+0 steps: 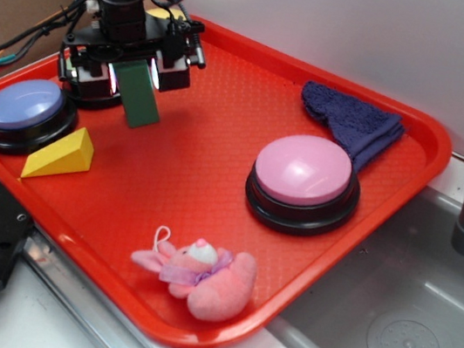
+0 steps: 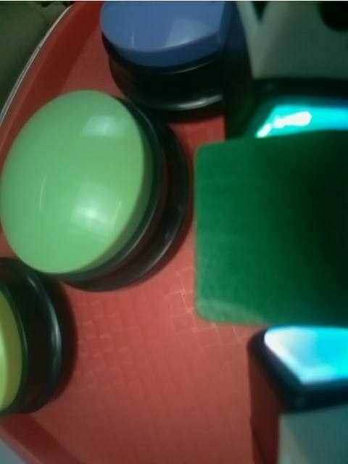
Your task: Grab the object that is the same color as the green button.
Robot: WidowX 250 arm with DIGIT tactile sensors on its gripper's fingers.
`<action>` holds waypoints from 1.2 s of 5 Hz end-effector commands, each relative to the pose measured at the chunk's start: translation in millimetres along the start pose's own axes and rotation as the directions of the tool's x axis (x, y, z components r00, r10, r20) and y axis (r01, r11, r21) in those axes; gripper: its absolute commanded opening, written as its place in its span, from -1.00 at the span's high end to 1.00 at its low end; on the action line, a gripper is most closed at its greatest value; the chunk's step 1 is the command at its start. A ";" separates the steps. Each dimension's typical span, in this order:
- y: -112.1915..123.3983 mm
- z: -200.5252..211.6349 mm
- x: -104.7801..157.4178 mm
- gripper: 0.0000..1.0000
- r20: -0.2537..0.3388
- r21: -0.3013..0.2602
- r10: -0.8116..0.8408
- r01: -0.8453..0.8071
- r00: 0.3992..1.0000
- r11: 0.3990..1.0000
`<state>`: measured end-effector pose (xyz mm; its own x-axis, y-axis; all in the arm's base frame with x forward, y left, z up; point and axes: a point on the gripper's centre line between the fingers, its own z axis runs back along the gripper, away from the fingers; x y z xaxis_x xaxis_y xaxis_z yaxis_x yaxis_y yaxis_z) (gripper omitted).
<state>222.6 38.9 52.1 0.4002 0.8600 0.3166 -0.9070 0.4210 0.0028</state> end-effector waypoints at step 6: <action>-18.9 130.4 2.9 1.00 -0.084 -0.360 -0.902 0.831 0.423 0.423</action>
